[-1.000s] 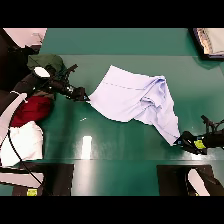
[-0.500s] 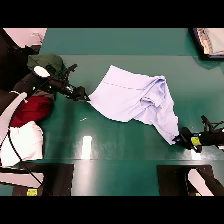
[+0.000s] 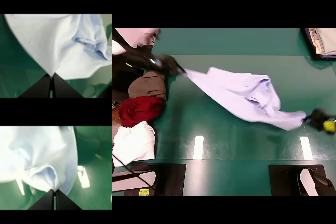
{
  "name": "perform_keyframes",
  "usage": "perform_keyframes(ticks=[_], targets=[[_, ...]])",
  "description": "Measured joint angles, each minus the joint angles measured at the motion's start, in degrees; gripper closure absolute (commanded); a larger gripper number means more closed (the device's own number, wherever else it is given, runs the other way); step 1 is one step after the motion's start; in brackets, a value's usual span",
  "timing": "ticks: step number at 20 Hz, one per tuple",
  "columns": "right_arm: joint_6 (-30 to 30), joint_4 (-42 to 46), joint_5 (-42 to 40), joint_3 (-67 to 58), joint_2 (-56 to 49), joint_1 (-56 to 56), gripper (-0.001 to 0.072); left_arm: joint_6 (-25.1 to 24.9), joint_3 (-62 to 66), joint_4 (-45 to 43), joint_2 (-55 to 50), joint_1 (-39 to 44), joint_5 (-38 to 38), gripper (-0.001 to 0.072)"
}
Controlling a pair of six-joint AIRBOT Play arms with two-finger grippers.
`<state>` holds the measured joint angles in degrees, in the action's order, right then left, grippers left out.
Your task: Fold the shirts.
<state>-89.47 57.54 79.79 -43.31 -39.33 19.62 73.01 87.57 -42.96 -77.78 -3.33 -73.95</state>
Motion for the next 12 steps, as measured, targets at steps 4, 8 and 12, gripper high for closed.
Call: perform_keyframes(ticks=[4, 8, 12], targets=[[1.2, -7.4, -3.0, -19.6, -3.5, -0.1, 0.0701, 1.5, 15.5, 0.1, 8.2, -1.6, 1.3, 0.0682], [2.8, -10.1, -4.2, -41.2, -8.7, -0.3, 0.0701, 1.9, 27.6, -1.0, 15.4, -2.0, 6.3, 0.0682], [3.4, -10.5, -4.5, -59.0, -11.5, -0.3, 0.0700, 2.1, 31.5, -2.5, 22.8, -2.1, 12.1, 0.0682]])
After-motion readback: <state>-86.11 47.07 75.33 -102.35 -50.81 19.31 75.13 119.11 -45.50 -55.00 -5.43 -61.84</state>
